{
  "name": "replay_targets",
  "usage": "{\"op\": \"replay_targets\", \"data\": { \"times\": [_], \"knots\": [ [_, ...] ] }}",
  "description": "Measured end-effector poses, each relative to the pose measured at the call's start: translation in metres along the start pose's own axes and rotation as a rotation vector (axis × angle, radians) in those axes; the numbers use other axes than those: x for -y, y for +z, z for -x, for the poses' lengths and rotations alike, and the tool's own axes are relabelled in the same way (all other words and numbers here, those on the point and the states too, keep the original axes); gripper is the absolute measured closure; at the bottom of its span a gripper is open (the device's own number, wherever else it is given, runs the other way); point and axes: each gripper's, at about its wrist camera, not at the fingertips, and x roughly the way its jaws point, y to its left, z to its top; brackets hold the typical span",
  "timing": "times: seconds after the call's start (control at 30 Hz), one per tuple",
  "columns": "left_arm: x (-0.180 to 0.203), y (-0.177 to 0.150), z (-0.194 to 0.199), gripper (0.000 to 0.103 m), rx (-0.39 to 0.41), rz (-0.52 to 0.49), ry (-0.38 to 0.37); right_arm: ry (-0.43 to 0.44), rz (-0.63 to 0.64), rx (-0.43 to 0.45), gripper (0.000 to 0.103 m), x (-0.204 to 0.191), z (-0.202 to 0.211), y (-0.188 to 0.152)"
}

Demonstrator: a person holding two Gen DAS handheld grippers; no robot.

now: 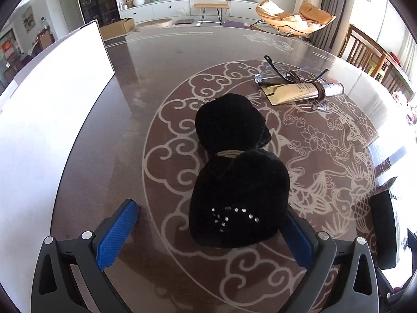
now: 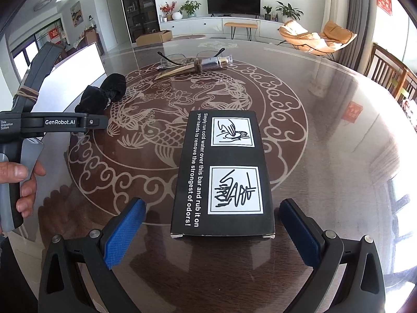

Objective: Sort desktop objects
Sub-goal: 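Grasp the black knit hat with the left gripper while the right gripper holds the black box, then carry the hat and black box into the cardboard box and open both grippers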

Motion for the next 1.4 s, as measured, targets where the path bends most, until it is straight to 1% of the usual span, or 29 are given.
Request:
{"op": "replay_targets", "data": {
  "times": [0.13,0.23,0.27,0.3,0.33,0.37,0.43,0.47,0.53,0.63,0.77,0.87,0.9,0.93,0.97,1.0,1.03,1.07,1.23,1.4],
  "knots": [
    [0.005,0.022,-0.013,0.000,-0.038,-0.028,-0.013,-0.012,0.013,-0.001,0.000,-0.002,0.000,0.000],
    [0.009,0.034,-0.018,0.000,-0.025,-0.073,-0.035,-0.007,0.017,0.000,0.000,-0.002,0.001,-0.001],
    [0.007,0.036,-0.017,0.006,-0.007,-0.070,-0.033,-0.005,0.014,0.000,0.000,-0.002,0.001,-0.001],
    [0.004,0.037,-0.013,0.033,0.026,-0.063,-0.033,-0.003,0.012,0.001,0.000,-0.001,0.001,-0.001],
    [0.001,0.037,-0.008,0.047,0.047,-0.057,-0.036,-0.001,0.009,0.001,0.000,-0.001,0.001,-0.001],
    [-0.004,0.038,-0.006,0.067,0.050,-0.046,-0.036,0.000,0.008,0.002,0.000,0.000,0.001,-0.001],
    [-0.014,0.032,0.000,0.068,0.057,-0.015,-0.066,-0.001,0.007,0.002,0.000,0.000,0.001,-0.001],
    [-0.020,0.024,0.006,0.068,0.066,-0.006,-0.061,-0.004,0.007,0.002,0.000,-0.001,0.001,-0.001],
    [-0.032,0.001,0.013,0.069,0.080,0.008,-0.082,-0.005,0.009,0.002,0.000,-0.001,0.001,-0.001],
    [-0.042,-0.045,0.036,0.068,0.100,-0.001,-0.046,-0.005,0.007,0.003,0.000,0.000,0.001,-0.001],
    [-0.055,-0.098,0.060,0.067,0.125,0.000,-0.028,-0.007,0.015,0.000,0.000,-0.002,0.000,0.000],
    [-0.048,-0.115,0.065,0.065,0.157,-0.022,-0.004,-0.008,0.017,-0.002,0.000,-0.002,0.000,0.000],
    [-0.047,-0.116,0.066,0.061,0.162,-0.018,-0.006,-0.009,0.017,-0.003,0.000,-0.001,0.000,0.000],
    [-0.047,-0.115,0.066,0.055,0.158,-0.015,0.001,-0.011,0.017,-0.003,0.000,-0.001,0.000,0.000],
    [-0.048,-0.114,0.063,0.029,0.144,-0.006,0.018,-0.012,0.017,-0.003,0.000,-0.001,0.000,0.001],
    [-0.051,-0.112,0.058,0.000,0.112,0.009,0.027,-0.012,0.016,-0.003,0.000,0.000,0.000,0.001],
    [-0.052,-0.112,0.055,0.000,0.101,0.023,0.010,-0.009,0.014,-0.002,0.000,0.000,0.000,0.001],
    [-0.054,-0.111,0.054,0.000,0.092,0.022,0.011,-0.003,0.010,-0.002,0.000,0.001,0.000,0.001],
    [-0.053,-0.116,0.059,0.000,0.095,0.014,0.011,0.055,-0.029,0.015,0.000,0.010,0.002,0.001],
    [-0.053,-0.120,0.062,0.000,0.095,0.010,0.010,0.087,-0.046,0.018,0.000,0.014,0.004,0.001]
  ]
}}
